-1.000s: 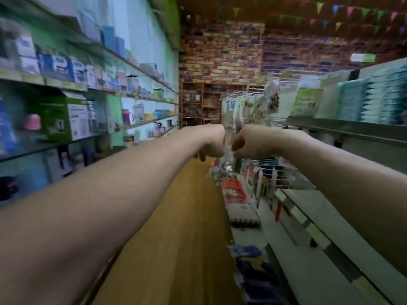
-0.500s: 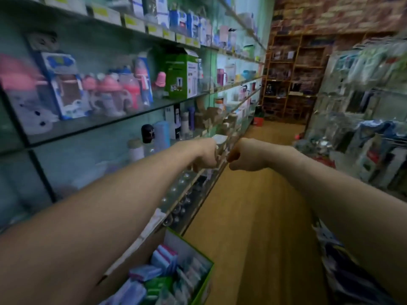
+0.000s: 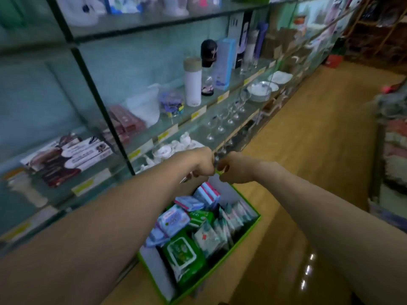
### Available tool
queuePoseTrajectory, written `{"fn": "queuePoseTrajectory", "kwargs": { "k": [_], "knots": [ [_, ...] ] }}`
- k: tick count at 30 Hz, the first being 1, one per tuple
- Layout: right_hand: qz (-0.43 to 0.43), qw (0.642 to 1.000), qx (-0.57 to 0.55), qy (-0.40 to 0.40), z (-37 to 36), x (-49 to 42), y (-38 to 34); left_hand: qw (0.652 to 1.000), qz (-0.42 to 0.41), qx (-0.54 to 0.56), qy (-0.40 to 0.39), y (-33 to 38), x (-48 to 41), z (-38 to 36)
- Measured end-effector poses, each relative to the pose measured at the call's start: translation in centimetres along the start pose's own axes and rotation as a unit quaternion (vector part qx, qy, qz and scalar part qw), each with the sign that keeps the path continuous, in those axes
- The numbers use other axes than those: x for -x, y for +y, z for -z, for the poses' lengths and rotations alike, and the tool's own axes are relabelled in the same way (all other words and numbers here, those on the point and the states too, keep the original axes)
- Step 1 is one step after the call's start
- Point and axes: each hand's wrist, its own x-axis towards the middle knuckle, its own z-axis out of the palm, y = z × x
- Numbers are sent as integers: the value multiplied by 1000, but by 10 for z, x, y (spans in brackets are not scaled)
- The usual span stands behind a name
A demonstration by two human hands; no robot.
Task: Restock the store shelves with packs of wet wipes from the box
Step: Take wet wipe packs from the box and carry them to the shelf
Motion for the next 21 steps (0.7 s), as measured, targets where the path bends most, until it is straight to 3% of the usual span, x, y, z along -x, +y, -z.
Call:
{"fn": "queuePoseTrajectory", "kwargs": {
  "k": [8, 15, 21],
  "knots": [
    [59, 992, 0, -107, -87, -70, 31, 993, 80, 32, -80, -57, -57, -88],
    [19, 981, -29, -192, -171, -107, 75, 963, 160, 136, -171, -74, -87, -172],
    [-8, 973, -75, -216, -223, -122, 93, 941, 192, 199, -194, -85, -103, -222]
  ]
}}
